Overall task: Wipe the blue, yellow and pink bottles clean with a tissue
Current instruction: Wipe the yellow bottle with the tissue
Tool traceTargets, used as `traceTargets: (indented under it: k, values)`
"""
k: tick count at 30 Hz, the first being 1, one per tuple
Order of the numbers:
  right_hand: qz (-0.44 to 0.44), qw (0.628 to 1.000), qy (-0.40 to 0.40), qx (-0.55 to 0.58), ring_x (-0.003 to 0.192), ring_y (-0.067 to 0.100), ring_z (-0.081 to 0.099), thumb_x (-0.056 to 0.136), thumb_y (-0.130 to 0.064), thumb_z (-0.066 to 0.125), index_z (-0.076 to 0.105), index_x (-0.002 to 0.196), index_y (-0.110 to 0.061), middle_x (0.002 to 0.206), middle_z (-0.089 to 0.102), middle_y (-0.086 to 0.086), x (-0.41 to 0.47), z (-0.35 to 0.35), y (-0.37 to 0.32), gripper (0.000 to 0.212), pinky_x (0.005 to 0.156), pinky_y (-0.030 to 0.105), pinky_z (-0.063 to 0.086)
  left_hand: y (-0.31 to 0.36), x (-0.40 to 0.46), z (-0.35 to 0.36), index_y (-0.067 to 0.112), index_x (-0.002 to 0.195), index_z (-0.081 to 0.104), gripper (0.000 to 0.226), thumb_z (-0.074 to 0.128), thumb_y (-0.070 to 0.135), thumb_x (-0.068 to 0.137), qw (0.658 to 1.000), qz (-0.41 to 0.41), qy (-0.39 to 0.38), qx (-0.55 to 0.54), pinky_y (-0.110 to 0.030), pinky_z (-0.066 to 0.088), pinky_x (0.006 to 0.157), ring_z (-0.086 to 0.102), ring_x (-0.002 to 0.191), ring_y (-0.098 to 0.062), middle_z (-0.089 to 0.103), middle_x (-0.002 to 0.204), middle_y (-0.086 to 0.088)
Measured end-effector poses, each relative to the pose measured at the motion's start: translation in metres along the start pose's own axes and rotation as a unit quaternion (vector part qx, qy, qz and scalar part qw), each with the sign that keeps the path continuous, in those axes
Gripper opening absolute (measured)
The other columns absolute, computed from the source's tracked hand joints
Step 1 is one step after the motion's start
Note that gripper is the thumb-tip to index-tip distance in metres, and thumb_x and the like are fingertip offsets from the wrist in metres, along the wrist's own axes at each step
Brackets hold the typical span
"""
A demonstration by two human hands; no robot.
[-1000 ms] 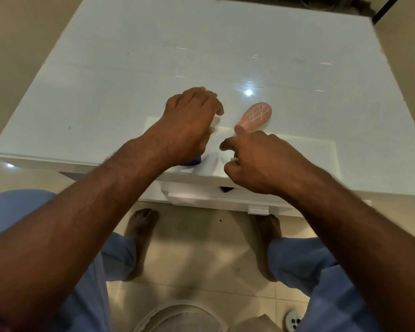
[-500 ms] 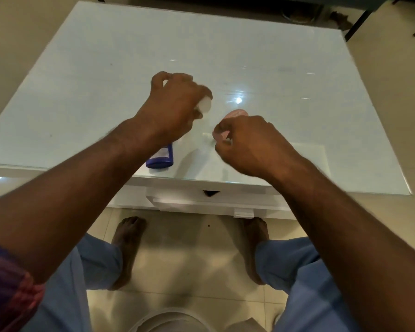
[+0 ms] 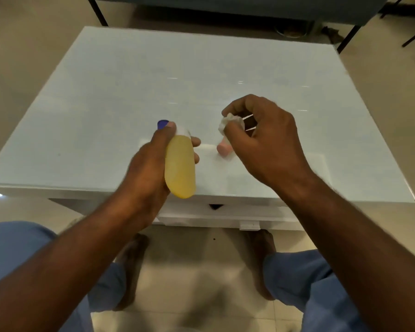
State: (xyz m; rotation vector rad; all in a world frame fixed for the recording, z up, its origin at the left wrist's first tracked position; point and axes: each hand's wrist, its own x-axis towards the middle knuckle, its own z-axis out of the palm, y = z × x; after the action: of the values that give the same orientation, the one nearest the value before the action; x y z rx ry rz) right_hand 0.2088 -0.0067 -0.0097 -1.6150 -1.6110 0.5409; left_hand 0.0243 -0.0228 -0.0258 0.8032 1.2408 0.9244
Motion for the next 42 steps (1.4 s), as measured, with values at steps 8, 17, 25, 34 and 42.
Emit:
traceTargets:
  k: [8,17,25,34,42]
  values:
    - [-0.067,0.996,-0.029,0.058,0.101,0.013,0.07,0.093,-0.012,0.069,0.071,0.115,-0.017,0.108,0.072,-0.006,-0.006,0.015,-0.008,0.022,0.083,0.028,0.061,-0.005,0.01,0.005,0.008,0.11,0.07,0.046,0.047,0.046,0.101,0.986,-0.089,-0.054,-0.129,-0.039,0.055,0.074,0.067,0.072,-0.023,0.072,0.085,-0.014]
    - [-0.102,0.991,-0.037,0.078,0.096,0.012,0.071,0.093,-0.008,0.074,0.075,0.111,-0.018,0.104,0.074,-0.009,-0.006,0.02,-0.005,0.021,0.08,0.034,0.064,-0.007,0.017,0.003,0.011,0.129,0.061,0.051,0.053,0.049,0.096,0.982,-0.089,-0.047,-0.16,-0.04,0.058,0.067,0.069,0.073,-0.025,0.073,0.087,-0.015]
    - [-0.105,0.989,0.015,0.104,0.094,0.014,0.073,0.094,-0.01,0.068,0.076,0.109,-0.015,0.102,0.075,-0.006,-0.003,0.013,-0.009,0.018,0.08,0.028,0.063,-0.006,0.018,0.001,0.01,0.129,0.059,0.059,0.054,0.055,0.091,0.973,-0.1,-0.09,-0.186,-0.039,0.058,0.073,0.068,0.077,-0.025,0.072,0.096,-0.016]
    - [-0.171,0.981,-0.039,0.085,0.095,0.008,0.069,0.087,0.0,0.074,0.078,0.101,-0.014,0.1,0.072,-0.003,-0.015,0.02,-0.015,0.02,0.08,0.016,0.054,-0.01,0.02,0.001,0.012,0.128,0.063,0.051,0.055,0.049,0.094,0.985,-0.038,-0.04,-0.166,-0.049,0.058,0.088,0.073,0.096,-0.036,0.074,0.109,-0.017]
    - [-0.299,0.921,-0.241,0.064,0.084,0.01,0.061,0.082,-0.009,0.07,0.078,0.093,-0.013,0.096,0.068,0.0,-0.033,0.021,-0.026,0.015,0.072,0.033,0.054,-0.005,0.027,-0.011,0.013,0.102,0.075,0.051,0.047,0.056,0.098,0.977,-0.017,-0.054,-0.205,-0.038,0.051,0.076,0.065,0.075,-0.023,0.066,0.083,-0.01]
